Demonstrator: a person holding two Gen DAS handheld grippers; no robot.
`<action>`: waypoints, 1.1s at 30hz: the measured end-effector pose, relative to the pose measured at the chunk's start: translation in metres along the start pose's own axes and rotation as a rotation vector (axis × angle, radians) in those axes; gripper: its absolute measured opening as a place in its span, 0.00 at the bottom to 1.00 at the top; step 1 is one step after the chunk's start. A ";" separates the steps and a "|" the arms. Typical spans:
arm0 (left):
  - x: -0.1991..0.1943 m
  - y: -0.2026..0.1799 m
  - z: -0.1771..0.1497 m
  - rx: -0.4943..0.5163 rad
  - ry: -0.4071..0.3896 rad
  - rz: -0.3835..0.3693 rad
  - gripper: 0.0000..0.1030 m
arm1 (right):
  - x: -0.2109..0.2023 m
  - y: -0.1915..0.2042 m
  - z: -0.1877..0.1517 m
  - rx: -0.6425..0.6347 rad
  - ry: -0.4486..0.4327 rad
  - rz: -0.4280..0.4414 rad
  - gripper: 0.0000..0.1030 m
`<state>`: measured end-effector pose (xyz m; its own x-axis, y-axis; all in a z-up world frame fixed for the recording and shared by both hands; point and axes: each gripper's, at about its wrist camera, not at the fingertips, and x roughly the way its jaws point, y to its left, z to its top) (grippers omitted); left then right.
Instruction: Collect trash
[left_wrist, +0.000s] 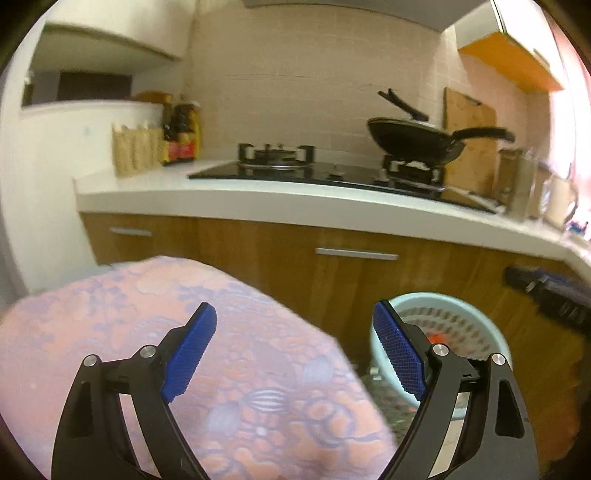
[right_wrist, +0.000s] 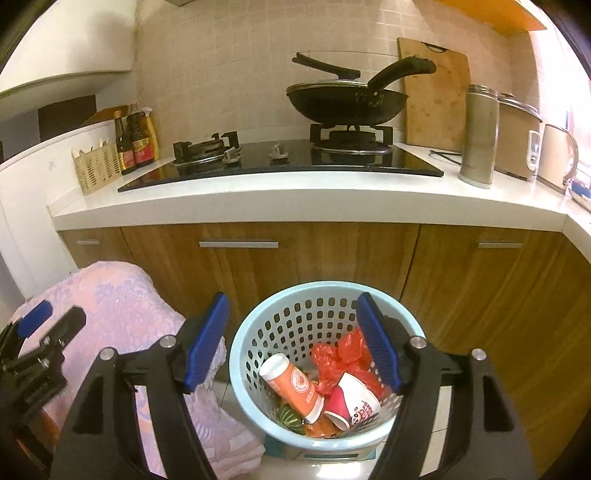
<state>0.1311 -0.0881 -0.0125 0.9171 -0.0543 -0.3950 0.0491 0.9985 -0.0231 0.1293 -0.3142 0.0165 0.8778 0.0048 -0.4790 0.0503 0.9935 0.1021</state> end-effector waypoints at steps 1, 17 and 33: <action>-0.002 -0.001 0.000 0.012 -0.009 0.017 0.82 | 0.000 0.001 0.001 0.001 -0.003 -0.002 0.66; -0.023 0.001 0.003 0.020 -0.080 0.039 0.85 | -0.031 0.016 -0.003 -0.041 -0.125 -0.078 0.83; -0.024 0.014 0.006 0.002 -0.089 0.107 0.92 | -0.037 0.019 -0.011 -0.023 -0.124 -0.035 0.83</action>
<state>0.1120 -0.0726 0.0019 0.9485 0.0527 -0.3123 -0.0498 0.9986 0.0170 0.0925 -0.2947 0.0269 0.9280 -0.0429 -0.3702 0.0724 0.9952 0.0661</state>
